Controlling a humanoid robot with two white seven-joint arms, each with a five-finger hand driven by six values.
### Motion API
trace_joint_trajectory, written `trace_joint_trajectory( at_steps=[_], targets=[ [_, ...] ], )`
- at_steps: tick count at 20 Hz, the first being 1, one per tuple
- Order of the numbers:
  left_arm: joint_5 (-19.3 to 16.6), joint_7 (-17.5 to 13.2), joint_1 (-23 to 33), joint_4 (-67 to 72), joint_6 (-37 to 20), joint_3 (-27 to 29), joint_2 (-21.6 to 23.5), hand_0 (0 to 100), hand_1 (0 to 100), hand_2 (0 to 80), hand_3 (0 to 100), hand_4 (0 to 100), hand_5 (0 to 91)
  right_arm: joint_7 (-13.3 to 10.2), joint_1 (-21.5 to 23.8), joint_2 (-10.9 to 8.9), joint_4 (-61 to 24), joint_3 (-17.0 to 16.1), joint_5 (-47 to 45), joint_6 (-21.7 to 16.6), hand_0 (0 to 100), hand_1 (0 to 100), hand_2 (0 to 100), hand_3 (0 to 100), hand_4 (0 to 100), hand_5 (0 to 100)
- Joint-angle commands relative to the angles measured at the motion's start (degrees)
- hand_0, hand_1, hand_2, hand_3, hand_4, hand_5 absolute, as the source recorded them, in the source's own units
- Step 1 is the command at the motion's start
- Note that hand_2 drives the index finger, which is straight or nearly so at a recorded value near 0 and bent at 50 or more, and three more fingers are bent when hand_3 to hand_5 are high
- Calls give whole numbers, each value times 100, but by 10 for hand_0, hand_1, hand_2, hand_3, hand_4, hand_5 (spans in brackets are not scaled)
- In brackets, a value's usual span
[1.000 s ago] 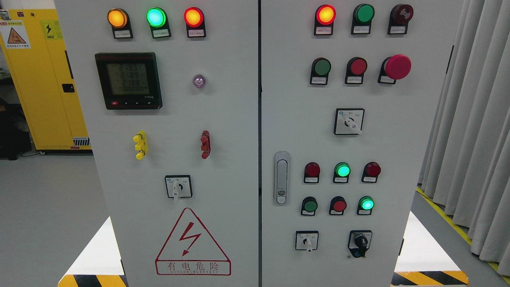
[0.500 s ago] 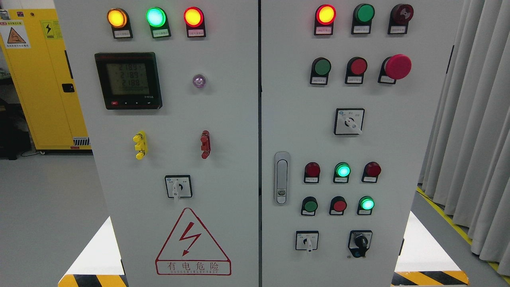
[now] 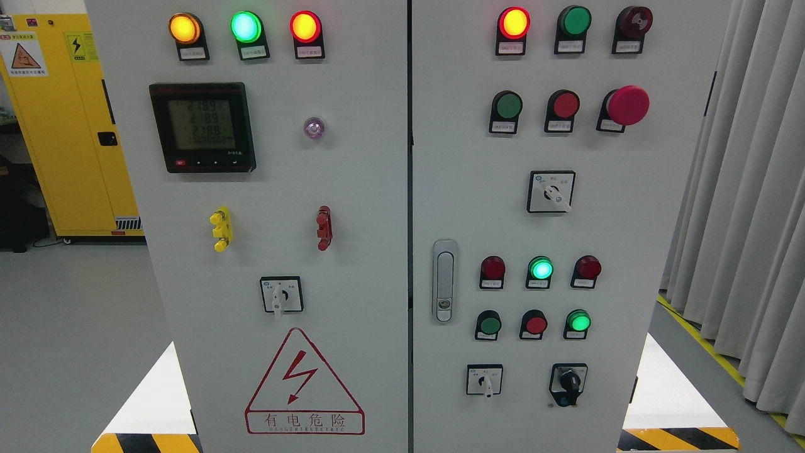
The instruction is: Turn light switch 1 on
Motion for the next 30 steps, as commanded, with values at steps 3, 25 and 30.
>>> trace_joint_trajectory(
  at_steps=[3, 25, 30],
  targets=[
    [-279, 27, -647, -945, 465, -42, -355, 71, 616, 602, 782, 837, 710, 4, 0, 0, 0, 0, -167, 4, 0, 500, 40, 0, 0, 0],
    [-956, 862, -1922, -1491, 2487, -561, -505, 140, 622, 617, 833, 854, 817, 4, 0, 0, 0, 0, -167, 4, 0, 500, 40, 0, 0, 0],
    [-956, 1010, -2098, -1491, 2646, -622, -549, 159, 625, 617, 834, 855, 819, 4, 0, 0, 0, 0, -167, 4, 0, 500, 40, 0, 0, 0]
  ],
)
